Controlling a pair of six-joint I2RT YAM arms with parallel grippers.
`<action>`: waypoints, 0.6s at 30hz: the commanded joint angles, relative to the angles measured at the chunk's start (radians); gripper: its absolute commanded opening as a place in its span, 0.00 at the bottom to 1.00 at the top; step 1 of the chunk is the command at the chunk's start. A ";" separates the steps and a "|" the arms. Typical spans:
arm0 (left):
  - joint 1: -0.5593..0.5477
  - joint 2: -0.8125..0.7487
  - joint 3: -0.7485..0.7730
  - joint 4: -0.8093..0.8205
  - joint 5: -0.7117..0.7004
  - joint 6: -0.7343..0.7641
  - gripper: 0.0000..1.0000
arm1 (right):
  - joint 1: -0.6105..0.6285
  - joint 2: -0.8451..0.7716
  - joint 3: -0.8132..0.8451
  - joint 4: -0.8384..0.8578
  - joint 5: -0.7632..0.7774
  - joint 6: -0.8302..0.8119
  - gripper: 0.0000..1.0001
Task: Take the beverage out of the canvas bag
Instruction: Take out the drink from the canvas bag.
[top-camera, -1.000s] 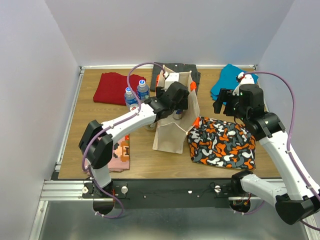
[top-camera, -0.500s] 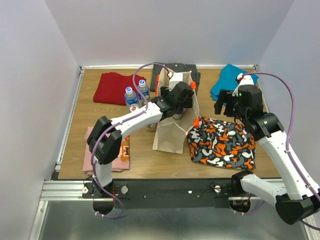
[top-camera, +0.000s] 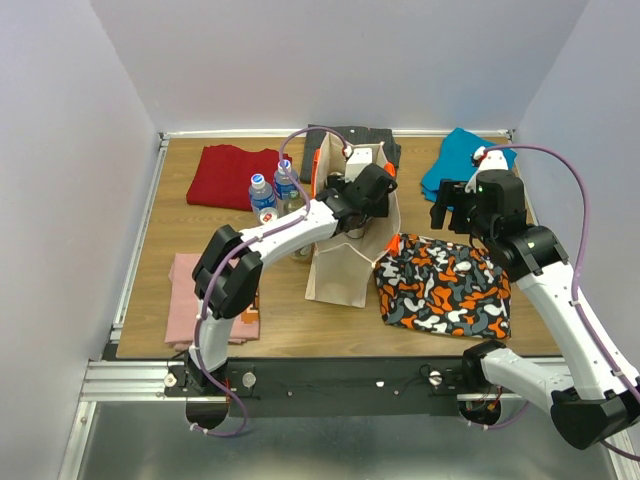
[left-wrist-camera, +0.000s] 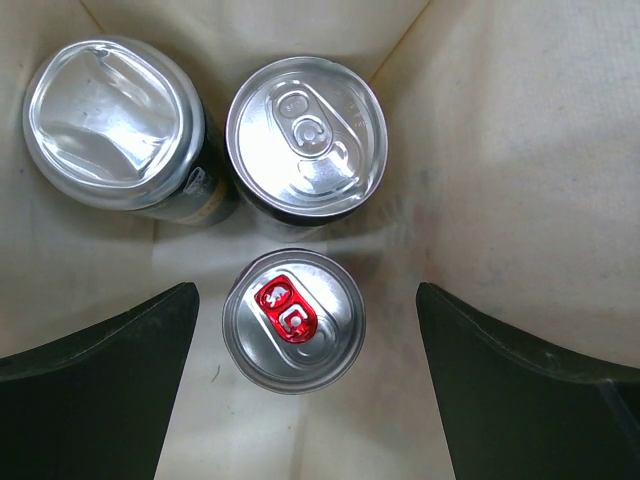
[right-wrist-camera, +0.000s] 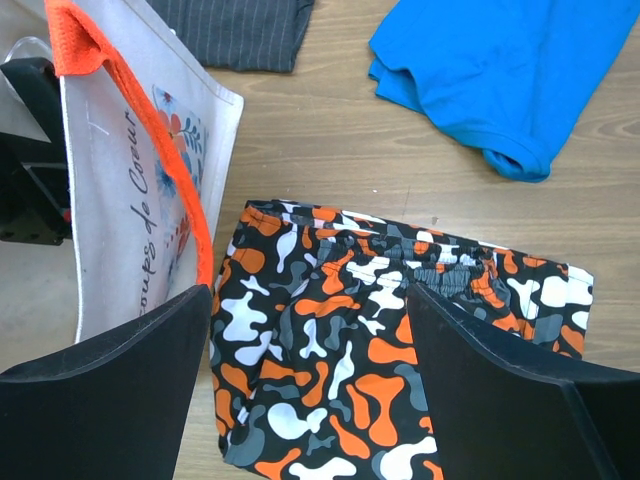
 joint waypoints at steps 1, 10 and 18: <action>-0.003 0.030 0.046 -0.040 -0.035 -0.044 0.99 | 0.000 -0.009 -0.012 -0.018 0.028 -0.015 0.88; -0.003 0.048 0.059 -0.081 -0.051 -0.049 0.99 | 0.000 -0.024 -0.019 -0.020 0.031 -0.018 0.88; -0.004 0.062 0.068 -0.104 -0.057 -0.066 0.99 | 0.000 -0.032 -0.020 -0.020 0.025 -0.018 0.88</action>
